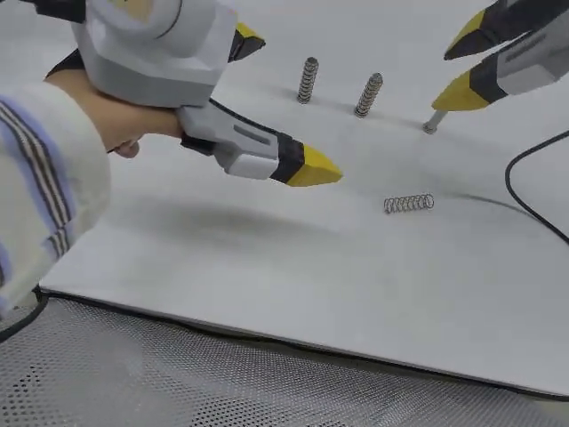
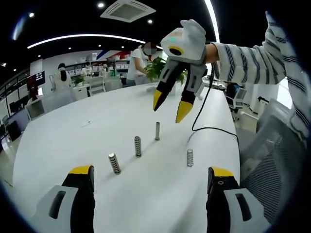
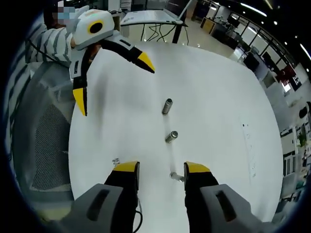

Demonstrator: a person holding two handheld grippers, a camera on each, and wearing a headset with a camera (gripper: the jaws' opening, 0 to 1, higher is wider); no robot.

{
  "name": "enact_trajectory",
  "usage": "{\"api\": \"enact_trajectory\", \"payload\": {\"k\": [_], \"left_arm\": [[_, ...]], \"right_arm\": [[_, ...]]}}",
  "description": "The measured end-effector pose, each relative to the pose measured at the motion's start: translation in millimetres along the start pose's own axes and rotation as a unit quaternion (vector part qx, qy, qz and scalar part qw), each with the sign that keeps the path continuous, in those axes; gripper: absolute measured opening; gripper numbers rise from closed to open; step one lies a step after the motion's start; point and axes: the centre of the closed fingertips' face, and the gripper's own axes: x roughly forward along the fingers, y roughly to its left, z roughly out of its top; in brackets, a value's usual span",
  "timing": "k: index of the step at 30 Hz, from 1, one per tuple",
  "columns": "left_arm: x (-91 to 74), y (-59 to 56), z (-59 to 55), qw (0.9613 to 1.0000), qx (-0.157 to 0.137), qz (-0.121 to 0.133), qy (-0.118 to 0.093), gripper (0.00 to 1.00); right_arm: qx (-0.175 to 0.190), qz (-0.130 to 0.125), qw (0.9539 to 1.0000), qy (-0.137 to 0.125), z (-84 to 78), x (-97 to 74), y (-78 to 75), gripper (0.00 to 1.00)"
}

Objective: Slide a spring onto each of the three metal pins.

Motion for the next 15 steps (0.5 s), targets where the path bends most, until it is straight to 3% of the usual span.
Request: {"api": "enact_trajectory", "payload": {"k": [7,15], "left_arm": [[-1.1,-3.6,2.5,1.0,-0.002,-0.004,0.001,0.95],[-6.9,-5.6,-0.1,0.9999,0.004,-0.004,0.01,0.94]], "right_arm": [[0.021,-0.028,0.9991,-0.025,-9.2,-16.8,8.6,0.4],[0.075,-0.055,0.9937,-0.063,-19.8,-28.7,15.0,0.43]]}}
